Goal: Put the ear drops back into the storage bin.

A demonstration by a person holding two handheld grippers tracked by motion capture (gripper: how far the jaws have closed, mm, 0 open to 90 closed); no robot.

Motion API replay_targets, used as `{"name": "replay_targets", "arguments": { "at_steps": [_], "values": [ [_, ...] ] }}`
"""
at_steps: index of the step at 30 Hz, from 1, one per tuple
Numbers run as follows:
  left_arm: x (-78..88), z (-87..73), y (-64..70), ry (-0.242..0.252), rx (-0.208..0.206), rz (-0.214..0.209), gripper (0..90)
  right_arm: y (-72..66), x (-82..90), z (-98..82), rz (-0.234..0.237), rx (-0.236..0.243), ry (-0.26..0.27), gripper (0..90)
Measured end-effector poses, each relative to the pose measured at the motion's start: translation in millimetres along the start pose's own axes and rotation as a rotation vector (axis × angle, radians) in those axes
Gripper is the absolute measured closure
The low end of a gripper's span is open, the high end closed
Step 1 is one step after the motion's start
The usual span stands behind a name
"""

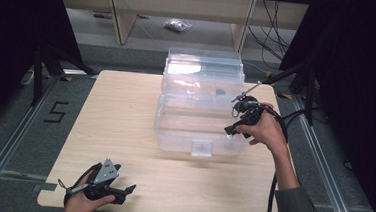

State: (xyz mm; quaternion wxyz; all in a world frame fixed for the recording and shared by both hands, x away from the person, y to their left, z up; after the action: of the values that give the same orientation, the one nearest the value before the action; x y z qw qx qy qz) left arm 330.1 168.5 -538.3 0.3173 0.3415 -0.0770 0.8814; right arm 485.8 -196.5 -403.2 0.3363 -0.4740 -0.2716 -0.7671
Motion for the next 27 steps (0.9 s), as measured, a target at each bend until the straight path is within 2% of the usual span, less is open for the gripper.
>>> {"name": "replay_targets", "arguments": {
  "at_steps": [1,2,4,5,10,11,12,14,16,17,18,19,20,22,23,24,25,26,27],
  "values": [
    [0.2,-0.2,0.2,-0.002,-0.001,-0.001,15.0,1.8,-0.1,-0.3,-0.005,0.037,0.014,23.8],
    [0.2,-0.1,0.2,-0.002,-0.002,-0.001,15.0,1.4,0.5,-1.3,-0.007,0.038,0.012,23.7],
    [0.5,0.3,0.3,0.000,0.002,0.001,15.0,-2.2,2.2,-3.2,0.009,0.017,0.005,23.5],
    [0.5,0.1,0.2,-0.002,-0.002,-0.002,15.0,-2.3,2.8,-3.7,-0.004,0.017,0.010,23.2],
    [0.5,0.0,0.1,-0.005,0.000,-0.006,15.0,-5.4,7.3,-6.7,-0.005,0.023,0.028,22.5],
    [0.4,-0.2,0.1,-0.005,-0.001,-0.005,15.0,-6.7,7.5,-7.3,-0.006,0.010,0.029,22.4],
    [0.8,-0.3,-0.8,-0.010,-0.012,0.000,15.0,-6.9,8.4,-7.9,-0.009,0.025,0.030,22.4],
    [-0.4,0.3,-0.9,0.003,-0.003,0.009,15.0,-9.0,9.1,-9.6,-0.010,0.030,0.038,22.4],
    [0.4,-0.3,-0.7,-0.005,-0.007,0.002,15.1,-11.9,8.5,-12.6,-0.004,0.007,0.032,22.4],
    [0.7,-0.3,-0.8,-0.009,-0.011,0.003,15.1,-11.2,7.6,-13.6,-0.009,0.028,0.038,22.5],
    [0.2,0.1,0.0,-0.003,0.001,-0.006,15.1,-14.7,6.8,-15.2,0.008,0.012,0.035,22.5],
    [0.2,0.1,-0.2,-0.005,0.002,-0.004,15.0,-13.5,6.6,-16.4,-0.010,0.008,0.035,22.5],
    [0.1,0.0,0.0,0.000,0.001,0.001,15.0,-13.1,4.9,-16.8,-0.006,0.029,0.051,22.5],
    [0.1,-0.3,0.2,-0.001,0.000,0.000,15.1,-14.6,3.4,-19.4,0.005,0.025,0.049,22.7],
    [0.1,0.0,0.0,-0.001,-0.001,0.001,15.1,-17.4,3.3,-20.4,0.012,-0.003,0.044,22.6],
    [0.1,0.1,0.1,-0.004,0.001,-0.006,15.0,-15.3,3.2,-21.4,0.006,0.016,0.047,22.5],
    [-0.3,0.0,0.0,0.003,0.001,0.002,15.1,-16.9,3.5,-22.7,-0.001,-0.016,0.045,22.4],
    [0.0,-0.4,0.0,-0.003,-0.002,0.001,15.0,-14.1,2.7,-23.1,-0.007,0.017,0.063,22.3],
    [-0.2,-0.3,0.3,-0.002,0.001,-0.001,15.1,-16.1,2.9,-24.7,-0.002,-0.002,0.054,22.3]
  ]
}}
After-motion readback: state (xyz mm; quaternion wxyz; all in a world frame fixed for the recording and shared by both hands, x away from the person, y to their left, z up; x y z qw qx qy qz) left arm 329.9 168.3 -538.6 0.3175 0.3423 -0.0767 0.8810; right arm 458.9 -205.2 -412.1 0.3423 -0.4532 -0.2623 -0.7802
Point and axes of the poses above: each handheld gripper's, and its own axes: x roughly backward along the jaws, z roughly out of its top, y roughly to its right, the point moved 6 cm from there along -x, roughly forward along the jaws, and after that the axes turned 11 degrees about x, right-handed, at the moved point
